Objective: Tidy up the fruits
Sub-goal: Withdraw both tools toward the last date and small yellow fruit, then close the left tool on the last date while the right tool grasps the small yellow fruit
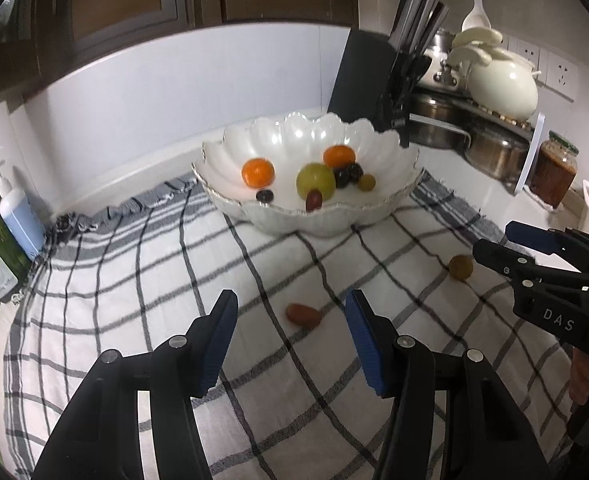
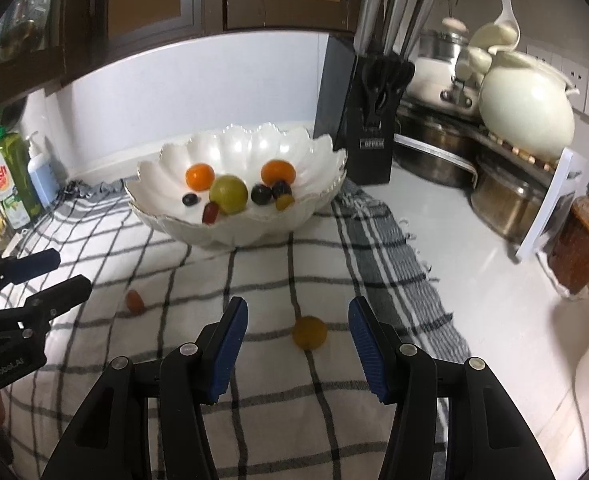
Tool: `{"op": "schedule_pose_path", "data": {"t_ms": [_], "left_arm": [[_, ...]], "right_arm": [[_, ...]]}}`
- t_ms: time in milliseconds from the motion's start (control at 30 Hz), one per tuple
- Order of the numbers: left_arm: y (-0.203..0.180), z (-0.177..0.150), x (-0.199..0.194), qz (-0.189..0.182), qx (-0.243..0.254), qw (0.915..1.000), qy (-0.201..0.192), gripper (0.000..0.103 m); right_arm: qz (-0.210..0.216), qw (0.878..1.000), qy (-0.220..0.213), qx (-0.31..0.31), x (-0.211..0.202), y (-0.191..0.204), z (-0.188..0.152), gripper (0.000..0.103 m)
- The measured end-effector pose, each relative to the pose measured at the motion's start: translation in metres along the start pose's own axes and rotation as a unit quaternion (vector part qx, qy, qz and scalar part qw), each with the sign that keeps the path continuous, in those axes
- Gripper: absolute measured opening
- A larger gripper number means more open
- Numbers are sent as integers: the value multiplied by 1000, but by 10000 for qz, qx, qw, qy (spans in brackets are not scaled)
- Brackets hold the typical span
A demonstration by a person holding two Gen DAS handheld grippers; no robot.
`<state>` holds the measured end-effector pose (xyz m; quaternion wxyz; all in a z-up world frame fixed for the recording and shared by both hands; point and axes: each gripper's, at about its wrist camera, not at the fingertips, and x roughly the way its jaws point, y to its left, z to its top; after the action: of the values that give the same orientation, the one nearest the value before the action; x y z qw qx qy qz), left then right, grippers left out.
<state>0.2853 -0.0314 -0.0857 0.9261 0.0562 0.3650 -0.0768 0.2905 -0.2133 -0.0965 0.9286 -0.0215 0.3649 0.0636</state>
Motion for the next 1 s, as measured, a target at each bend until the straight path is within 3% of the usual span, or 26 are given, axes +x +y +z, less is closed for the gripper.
{"op": "schedule_pose_path", "data": {"t_ms": [200, 433, 667, 1000], "left_arm": [[-3, -7, 16, -65, 49, 9998, 183, 54], [-4, -9, 36, -253, 30, 9989, 389, 44], [-1, -11, 53, -421, -122, 9972, 603, 36], [0, -9, 70, -424, -161, 9961, 752, 35]], "right_arm": [[60, 9993, 317, 198, 17, -6, -7, 54], [52, 9982, 527, 298, 32, -10, -13, 53], [109, 9973, 636, 347, 44, -12, -12, 45], [166, 9958, 802, 407, 60, -13, -12, 38]]}}
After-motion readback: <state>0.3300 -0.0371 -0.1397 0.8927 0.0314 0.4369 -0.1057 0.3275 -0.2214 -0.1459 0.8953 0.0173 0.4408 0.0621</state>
